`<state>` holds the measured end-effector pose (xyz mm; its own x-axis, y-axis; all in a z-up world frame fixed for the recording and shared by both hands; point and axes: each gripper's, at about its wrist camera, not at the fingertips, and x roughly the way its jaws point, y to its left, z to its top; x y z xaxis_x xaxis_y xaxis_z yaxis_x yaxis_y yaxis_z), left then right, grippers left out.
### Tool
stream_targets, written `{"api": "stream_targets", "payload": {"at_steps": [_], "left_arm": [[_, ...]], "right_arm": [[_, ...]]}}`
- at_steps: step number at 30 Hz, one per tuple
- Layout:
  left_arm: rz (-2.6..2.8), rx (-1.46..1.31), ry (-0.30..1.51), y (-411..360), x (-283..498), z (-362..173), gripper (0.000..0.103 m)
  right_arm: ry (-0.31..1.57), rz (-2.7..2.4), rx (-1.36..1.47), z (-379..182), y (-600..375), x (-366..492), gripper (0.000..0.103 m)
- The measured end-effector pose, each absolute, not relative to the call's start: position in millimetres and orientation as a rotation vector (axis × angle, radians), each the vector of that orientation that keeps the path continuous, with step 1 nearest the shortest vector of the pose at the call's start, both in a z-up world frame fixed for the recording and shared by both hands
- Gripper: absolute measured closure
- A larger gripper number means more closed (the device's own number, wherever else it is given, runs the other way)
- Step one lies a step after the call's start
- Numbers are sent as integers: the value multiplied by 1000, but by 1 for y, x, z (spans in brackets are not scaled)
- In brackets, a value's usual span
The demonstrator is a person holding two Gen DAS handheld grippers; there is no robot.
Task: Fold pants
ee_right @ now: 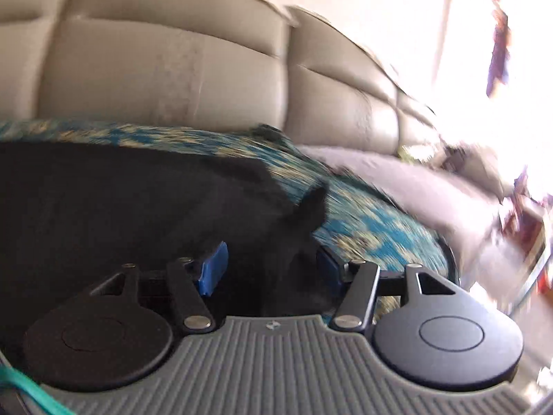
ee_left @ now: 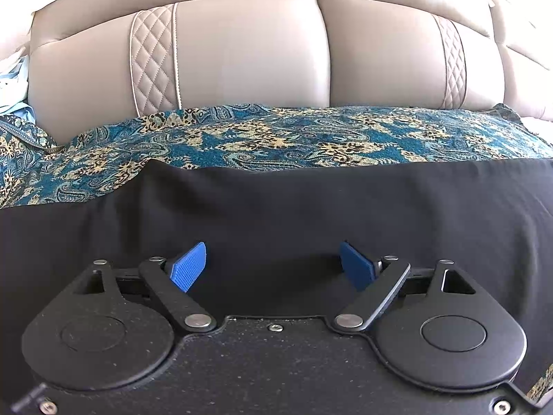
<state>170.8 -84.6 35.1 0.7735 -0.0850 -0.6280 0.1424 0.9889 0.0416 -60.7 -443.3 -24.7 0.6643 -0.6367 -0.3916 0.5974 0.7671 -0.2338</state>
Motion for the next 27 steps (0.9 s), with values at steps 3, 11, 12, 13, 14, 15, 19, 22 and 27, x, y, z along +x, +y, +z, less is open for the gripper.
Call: {"api": "stream_targets", "payload": {"at_steps": [3,11,12,13,14,15,19,22,27], "left_arm": [[-124,89,674,-85,171,35,18],[-125,89,669,-84,170,35,18],[-126,88,668,-84,170,35,18],[-125,88,666,-84,170,35,18],[-125,89,665,-84,170,35,18],[-125,89,665,-84,170,35,18],[-122,92,629,-77,164,50,30],[-99,67,661,-61,164,62,30],[-18,71,775,-28,172,60,30]], "right_arm": [[473,-759,9,-26,-462,-69,24],[444,-682,293,-27,-488,-84,30],[446,-663,294,-28,-487,-81,38],[444,-648,289,-27,-483,-82,43],[441,-629,287,-25,-480,-81,55],[440,-616,290,-24,-478,-78,70],[452,-597,309,-19,-472,-70,89],[448,-635,369,-18,-480,-69,94],[429,-693,438,-5,-473,-61,96]]}}
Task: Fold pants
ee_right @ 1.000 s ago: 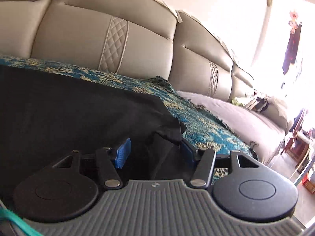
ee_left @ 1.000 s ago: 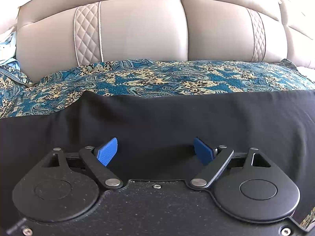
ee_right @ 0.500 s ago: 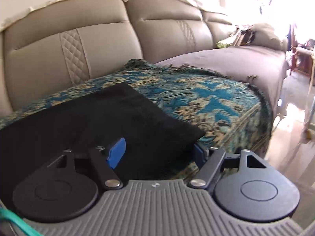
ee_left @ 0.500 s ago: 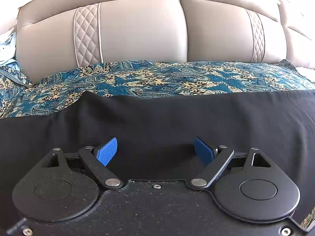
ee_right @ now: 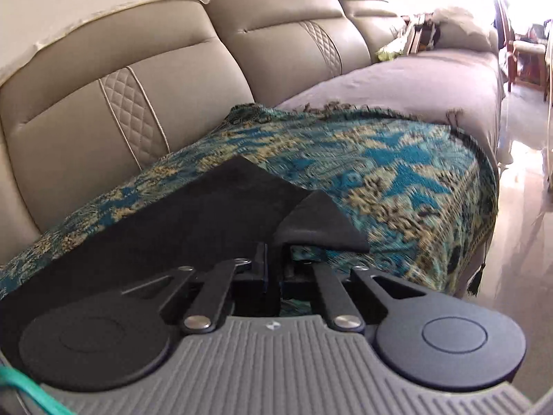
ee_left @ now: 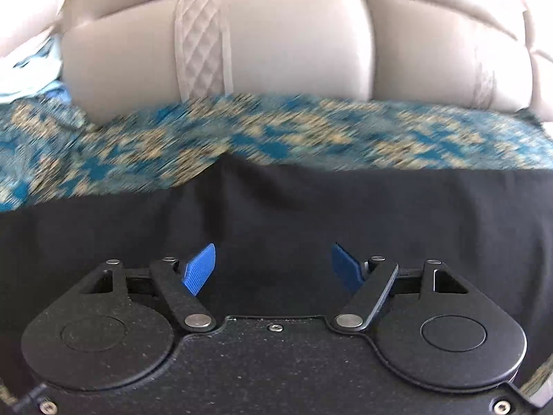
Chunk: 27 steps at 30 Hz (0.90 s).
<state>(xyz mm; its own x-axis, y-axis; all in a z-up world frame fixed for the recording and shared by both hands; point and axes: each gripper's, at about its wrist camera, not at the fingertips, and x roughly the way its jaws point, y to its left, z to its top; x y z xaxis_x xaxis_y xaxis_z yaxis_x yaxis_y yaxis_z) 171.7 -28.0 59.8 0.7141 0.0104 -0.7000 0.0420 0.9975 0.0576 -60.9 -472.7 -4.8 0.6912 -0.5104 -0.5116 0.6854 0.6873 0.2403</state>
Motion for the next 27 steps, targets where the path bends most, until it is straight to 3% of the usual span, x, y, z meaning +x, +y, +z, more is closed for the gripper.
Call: {"api": "stream_targets", "payload": {"at_steps": [7,12,19,27], "left_arm": [[67,-35,821,25,158,54,30],[106,-63,828,57,143,58,30],[134,-94,832,90,122,56,27],[98,-113,824,90,107,58,25]], "right_arm": [[421,-485,234,37,-375,3,96],[432,-109,-13,54,-243,38,96],[499,313,-346,29,-97,9,96],[526,392,-519,4,-57,-21,84]]}}
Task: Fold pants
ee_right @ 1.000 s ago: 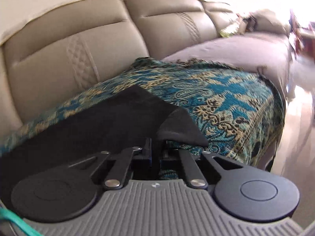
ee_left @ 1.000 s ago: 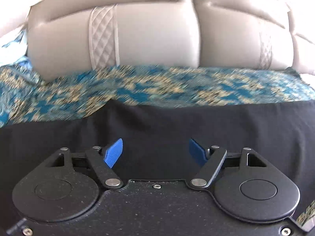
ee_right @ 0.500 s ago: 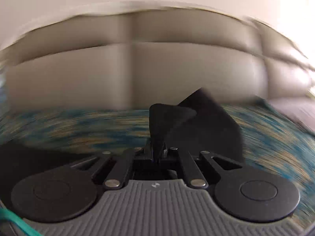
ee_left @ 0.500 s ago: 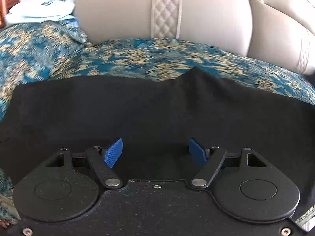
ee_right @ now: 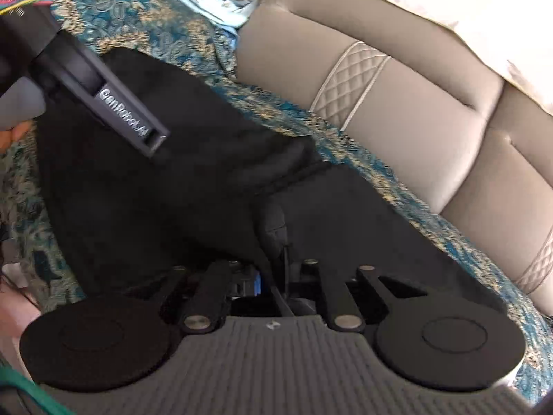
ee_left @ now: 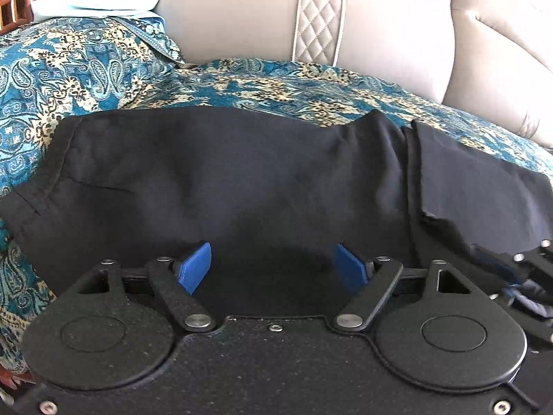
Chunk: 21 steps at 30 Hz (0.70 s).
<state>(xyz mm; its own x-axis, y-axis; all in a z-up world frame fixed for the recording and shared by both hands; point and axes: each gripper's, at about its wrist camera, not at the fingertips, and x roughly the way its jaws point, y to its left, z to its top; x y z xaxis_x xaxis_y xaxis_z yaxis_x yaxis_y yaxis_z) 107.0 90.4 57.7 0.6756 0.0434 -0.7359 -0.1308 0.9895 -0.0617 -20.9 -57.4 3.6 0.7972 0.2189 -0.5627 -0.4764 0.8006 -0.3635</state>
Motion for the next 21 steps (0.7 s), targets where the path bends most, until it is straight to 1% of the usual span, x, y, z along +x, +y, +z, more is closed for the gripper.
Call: {"api": "stream_targets", "payload": {"at_steps": [5,8,10,11,12,13,14,15,18,21], "left_arm": [[61,-121,820,86,102,62,25],[38,-148,823,85,100,65,25],[15,-181,825,86,98,67,25],[6,-197,826,87,97,68,25],[-1,-208,826,87,96,69,25],[-5,-217,825,88,95,70,24],[-7,-221,824,87,94,71,24],[-7,-220,822,87,94,72,24],[-8,-202,816,84,92,75,24],[-14,-181,808,78,91,78,24]], "right_arm": [[518,406,-506,1,-60,-31,92],[495,423,-522,-4,-57,-37,93],[485,436,-534,-6,-55,-44,91],[476,443,-546,-7,-54,-48,79],[459,448,-565,-9,-52,-53,59],[448,468,-582,-11,-50,-59,54],[434,494,-597,-12,-48,-65,43],[418,524,-603,-11,-49,-70,38],[398,599,-584,-9,-52,-84,33],[396,616,-552,-5,-59,-91,31]]}}
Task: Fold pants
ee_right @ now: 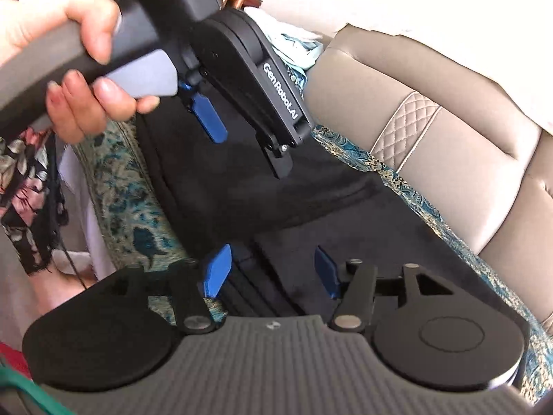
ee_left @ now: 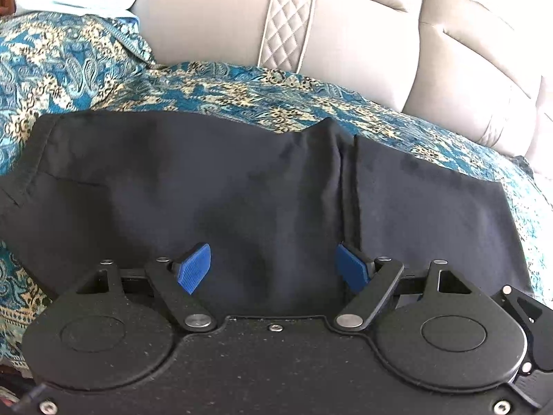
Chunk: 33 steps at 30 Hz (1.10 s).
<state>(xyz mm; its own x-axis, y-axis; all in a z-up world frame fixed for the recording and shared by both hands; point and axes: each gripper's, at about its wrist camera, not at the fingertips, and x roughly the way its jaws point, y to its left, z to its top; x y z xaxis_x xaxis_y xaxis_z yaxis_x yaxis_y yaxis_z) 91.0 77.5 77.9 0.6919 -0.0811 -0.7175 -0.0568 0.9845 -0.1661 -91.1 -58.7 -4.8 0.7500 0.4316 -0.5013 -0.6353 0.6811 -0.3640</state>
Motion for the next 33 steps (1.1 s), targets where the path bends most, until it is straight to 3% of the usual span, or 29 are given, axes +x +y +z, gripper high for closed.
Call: {"api": "stream_targets", "payload": {"at_steps": [4,11,19,33], "left_arm": [[-20,-141,769,62,88,83,27],[-91,-60,666,15,75,88,40],[-191,58,650,-35,60,69,40],[-145,63,722,-32,53,32,35]], "right_arm": [[380,628,-473,6,-76,-91,26],[396,392,-272,19,-137,-82,26],[462,126,-88,12,-204,-78,26],[548,163,-204,-10,-186,-71,26]]}}
